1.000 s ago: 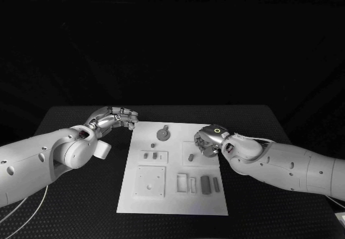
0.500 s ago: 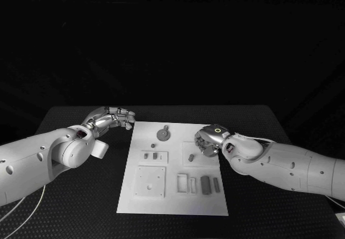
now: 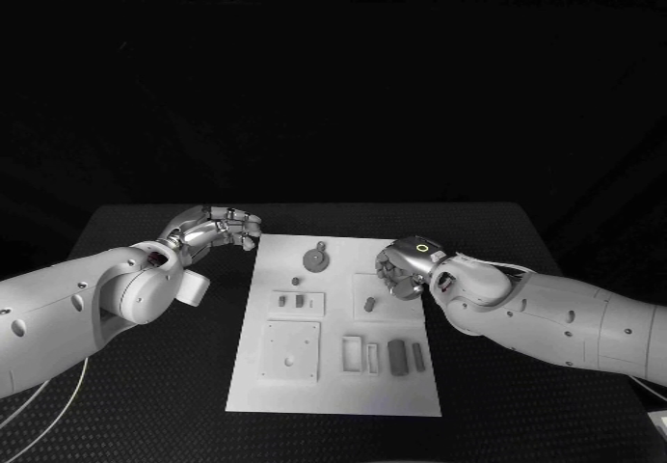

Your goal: Assemble the parts on the task board

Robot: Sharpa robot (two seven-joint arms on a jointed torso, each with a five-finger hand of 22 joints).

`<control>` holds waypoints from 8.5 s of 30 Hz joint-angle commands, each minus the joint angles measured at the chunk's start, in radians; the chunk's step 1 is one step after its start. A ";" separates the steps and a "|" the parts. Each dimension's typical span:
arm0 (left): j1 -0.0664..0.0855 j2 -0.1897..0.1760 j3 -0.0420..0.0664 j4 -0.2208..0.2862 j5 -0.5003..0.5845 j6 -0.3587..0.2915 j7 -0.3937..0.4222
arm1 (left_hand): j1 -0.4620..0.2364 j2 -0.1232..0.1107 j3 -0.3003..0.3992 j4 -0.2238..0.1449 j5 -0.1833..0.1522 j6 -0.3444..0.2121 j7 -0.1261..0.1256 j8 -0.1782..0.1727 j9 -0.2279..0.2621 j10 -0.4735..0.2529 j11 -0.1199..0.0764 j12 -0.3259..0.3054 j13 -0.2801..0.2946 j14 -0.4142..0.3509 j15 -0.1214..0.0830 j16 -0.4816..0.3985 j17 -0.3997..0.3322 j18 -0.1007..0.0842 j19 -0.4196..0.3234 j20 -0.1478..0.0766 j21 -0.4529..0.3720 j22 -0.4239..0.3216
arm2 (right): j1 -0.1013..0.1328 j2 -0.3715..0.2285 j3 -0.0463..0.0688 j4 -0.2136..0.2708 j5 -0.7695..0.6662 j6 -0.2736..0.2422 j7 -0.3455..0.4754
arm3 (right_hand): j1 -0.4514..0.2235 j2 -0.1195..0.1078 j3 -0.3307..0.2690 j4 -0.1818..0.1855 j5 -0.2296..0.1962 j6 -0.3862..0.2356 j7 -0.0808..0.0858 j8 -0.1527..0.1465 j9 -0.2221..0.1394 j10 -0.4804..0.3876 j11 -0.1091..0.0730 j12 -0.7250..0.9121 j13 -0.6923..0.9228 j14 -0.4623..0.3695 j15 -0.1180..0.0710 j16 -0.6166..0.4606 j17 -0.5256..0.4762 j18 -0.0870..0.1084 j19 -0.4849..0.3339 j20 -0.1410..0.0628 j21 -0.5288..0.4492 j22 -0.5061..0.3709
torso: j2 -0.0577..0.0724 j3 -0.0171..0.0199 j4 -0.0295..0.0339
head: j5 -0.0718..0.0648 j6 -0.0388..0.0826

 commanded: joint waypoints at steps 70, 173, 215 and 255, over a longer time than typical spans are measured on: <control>0.013 0.061 0.002 -0.069 0.007 0.013 0.001 | -0.006 0.002 -0.003 -0.002 -0.001 -0.011 0.001 0.000 -0.001 -0.002 0.007 -0.007 -0.002 0.011 0.000 -0.017 0.015 0.014 0.007 0.001 -0.010 0.004 | -0.034 0.195 -0.057 0.107 0.093 -0.038 0.120 | 0.002 0.010 -0.010 -0.009 -0.002 0.003 0.002 -0.004 0.015 0.007 0.004 -0.012 0.016 0.008 0.004 -0.020 0.012 0.014 0.002 0.001 0.002 0.017 | 0.000 -0.0009 -0.0001 | 0.173 -0.044; 0.013 0.053 0.002 -0.061 0.006 0.030 -0.001 | -0.006 0.002 -0.003 -0.002 -0.001 -0.014 0.001 0.003 -0.002 -0.001 0.007 -0.009 -0.002 0.012 0.000 -0.027 0.029 0.013 0.007 0.001 -0.015 0.008 | -0.055 0.225 -0.086 0.062 0.055 0.054 0.072 | -0.075 -0.010 -0.069 -0.033 0.024 -0.077 0.040 -0.078 0.011 -0.017 0.022 -0.066 0.037 -0.013 0.020 -0.071 0.028 0.014 -0.040 0.016 -0.013 0.020 | 0.000 -0.0022 -0.0005 | 0.167 -0.058; 0.013 0.046 0.001 -0.068 0.006 0.035 0.000 | -0.001 0.001 -0.002 -0.002 -0.001 -0.016 0.002 0.004 -0.002 -0.001 0.007 -0.011 -0.003 0.012 0.001 -0.034 0.036 0.013 0.005 0.002 -0.019 0.009 | 0.042 0.028 0.052 0.212 0.543 0.059 0.132 | -0.047 0.001 -0.136 -0.055 0.054 -0.107 0.062 -0.111 -0.005 -0.019 0.027 -0.100 0.063 -0.009 0.019 -0.092 0.063 0.014 -0.050 0.020 -0.004 0.023 | -0.001 -0.0008 -0.0021 | 0.129 -0.022; 0.012 0.048 0.001 -0.075 0.005 0.042 0.000 | 0.000 0.001 -0.003 -0.002 -0.002 -0.016 0.002 0.006 -0.002 0.000 0.007 -0.011 -0.002 0.013 0.001 -0.036 0.041 0.013 0.007 0.002 -0.019 0.011 | 0.047 -0.059 -0.020 0.184 0.083 0.175 0.067 | -0.102 -0.034 -0.356 -0.029 0.001 -0.147 0.044 -0.106 -0.035 -0.143 0.054 -0.197 0.164 0.121 -0.046 0.352 0.376 0.014 0.077 -0.127 0.633 0.017 | -0.001 -0.0015 -0.0007 | 0.112 -0.017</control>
